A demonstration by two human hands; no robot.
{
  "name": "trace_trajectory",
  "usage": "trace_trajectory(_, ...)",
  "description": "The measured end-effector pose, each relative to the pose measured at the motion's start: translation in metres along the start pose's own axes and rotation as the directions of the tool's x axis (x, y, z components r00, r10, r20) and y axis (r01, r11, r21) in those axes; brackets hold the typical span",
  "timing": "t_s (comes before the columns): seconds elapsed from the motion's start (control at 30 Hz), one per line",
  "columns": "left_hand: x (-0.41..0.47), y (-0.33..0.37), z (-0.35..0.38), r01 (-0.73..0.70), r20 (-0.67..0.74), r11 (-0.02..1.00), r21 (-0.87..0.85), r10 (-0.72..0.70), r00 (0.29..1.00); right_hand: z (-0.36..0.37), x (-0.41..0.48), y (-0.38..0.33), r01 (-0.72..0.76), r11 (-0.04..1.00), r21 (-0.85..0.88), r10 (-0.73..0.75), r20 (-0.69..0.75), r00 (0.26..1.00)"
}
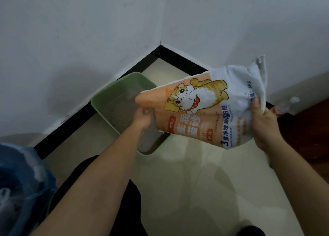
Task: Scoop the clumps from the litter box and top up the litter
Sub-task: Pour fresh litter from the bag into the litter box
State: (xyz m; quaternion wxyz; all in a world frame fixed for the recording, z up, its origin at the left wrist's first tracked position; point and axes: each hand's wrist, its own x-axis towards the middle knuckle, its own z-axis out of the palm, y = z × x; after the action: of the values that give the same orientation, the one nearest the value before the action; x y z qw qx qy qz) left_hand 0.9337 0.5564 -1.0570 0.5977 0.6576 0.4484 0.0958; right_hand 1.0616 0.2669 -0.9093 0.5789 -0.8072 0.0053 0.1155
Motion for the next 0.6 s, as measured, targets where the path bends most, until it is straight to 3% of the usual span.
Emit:
trace_trajectory(0.1, -0.001, -0.016, 0.015, 0.282, 0.026, 0.955, -0.094, -0.281, 0.959, -0.007, 0.011, 0.018, -0.039, 0.999, -0.009, 0.038, -0.078, 0.996)
trace_trajectory(0.2, -0.011, -0.032, 0.040, 0.482, 0.198, 0.857, -0.184, -0.448, 0.872, -0.014, 0.019, 0.040, -0.093, 0.995, -0.033, 0.089, -0.108, 0.990)
trace_trajectory(0.4, 0.002, -0.045, 0.079, 0.545, 0.239, 0.733, -0.408, -0.490, 0.838, -0.018, 0.036, 0.078, -0.089, 0.994, -0.064, 0.079, -0.152, 0.985)
trace_trajectory(0.6, 0.011, -0.050, 0.089, 0.580, 0.211, 0.708, -0.404, -0.544, 0.812, -0.022, 0.037, 0.093, -0.060, 0.997, -0.045, 0.054, -0.141, 0.989)
